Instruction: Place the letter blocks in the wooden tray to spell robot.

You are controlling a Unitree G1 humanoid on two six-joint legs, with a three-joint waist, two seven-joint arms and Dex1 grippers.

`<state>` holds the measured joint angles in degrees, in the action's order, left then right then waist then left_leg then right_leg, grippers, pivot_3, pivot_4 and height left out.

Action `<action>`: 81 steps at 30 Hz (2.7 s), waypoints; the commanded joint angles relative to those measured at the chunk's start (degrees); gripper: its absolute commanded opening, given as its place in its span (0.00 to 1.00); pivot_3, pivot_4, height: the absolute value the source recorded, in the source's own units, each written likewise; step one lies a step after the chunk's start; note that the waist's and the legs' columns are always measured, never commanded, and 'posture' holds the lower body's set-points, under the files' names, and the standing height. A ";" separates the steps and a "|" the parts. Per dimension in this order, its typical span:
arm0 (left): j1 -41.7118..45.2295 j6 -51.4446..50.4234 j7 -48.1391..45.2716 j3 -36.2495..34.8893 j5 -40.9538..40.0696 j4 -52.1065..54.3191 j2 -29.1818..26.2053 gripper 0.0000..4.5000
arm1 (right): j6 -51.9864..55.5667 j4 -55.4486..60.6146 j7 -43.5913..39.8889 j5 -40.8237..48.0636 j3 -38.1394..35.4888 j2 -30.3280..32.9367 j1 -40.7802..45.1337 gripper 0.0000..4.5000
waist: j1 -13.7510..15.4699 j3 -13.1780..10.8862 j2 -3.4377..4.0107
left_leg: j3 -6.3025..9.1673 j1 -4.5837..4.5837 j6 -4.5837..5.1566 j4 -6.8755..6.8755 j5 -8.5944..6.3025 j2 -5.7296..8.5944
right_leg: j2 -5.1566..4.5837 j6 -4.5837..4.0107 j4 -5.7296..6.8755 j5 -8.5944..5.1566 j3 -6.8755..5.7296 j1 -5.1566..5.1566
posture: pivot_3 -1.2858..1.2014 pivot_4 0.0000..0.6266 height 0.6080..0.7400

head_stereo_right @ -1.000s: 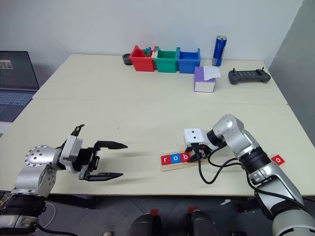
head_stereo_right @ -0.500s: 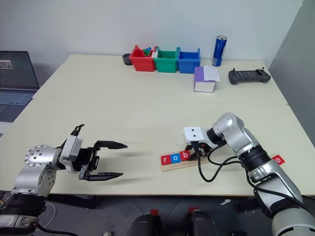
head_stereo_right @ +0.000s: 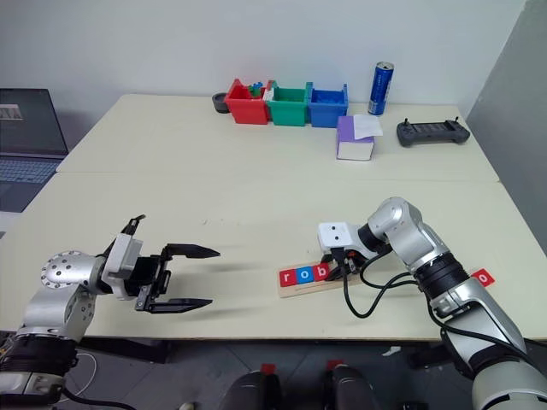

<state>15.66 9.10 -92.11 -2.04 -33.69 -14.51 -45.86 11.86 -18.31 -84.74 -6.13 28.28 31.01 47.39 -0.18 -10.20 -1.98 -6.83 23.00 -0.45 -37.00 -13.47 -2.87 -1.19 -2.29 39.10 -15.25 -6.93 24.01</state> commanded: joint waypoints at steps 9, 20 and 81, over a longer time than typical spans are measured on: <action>2.80 0.64 -0.39 0.95 -0.42 -1.48 -1.00 1.00 | 3.33 7.11 -0.82 4.56 -5.66 3.66 1.38 0.99 | 0.07 -0.01 0.01 | 0.00 0.02 0.00 -0.01 0.00 0.01 | 0.00 0.00 0.00 0.00 0.00 0.01 | 0.52 0.24 1.00; 4.79 1.61 -0.39 4.50 -2.05 -3.58 -1.62 1.00 | 28.54 19.98 32.37 15.16 -47.08 6.67 -22.33 0.99 | 1.26 0.08 -0.13 | 0.07 0.05 -0.21 0.03 0.11 0.11 | -0.12 -0.08 -0.11 -0.03 -0.03 -0.06 | 0.52 0.24 1.00; 10.39 4.76 -0.39 12.00 -6.05 -11.49 -5.44 1.00 | 24.92 22.03 44.93 27.90 -53.89 9.14 -48.03 0.32 | -0.07 0.20 -0.11 | 0.14 -0.09 0.06 0.09 -0.05 0.07 | 0.06 0.17 -0.16 0.06 0.06 -0.15 | 0.52 0.24 1.00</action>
<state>25.17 13.64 -92.14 10.87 -39.15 -26.25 -50.39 34.50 -2.43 -42.86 20.51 -26.55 40.67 -1.68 -0.25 -10.01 -2.09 -6.69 22.94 -0.39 -36.92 -13.52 -2.81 -1.11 -2.11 38.96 -15.19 -6.86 23.90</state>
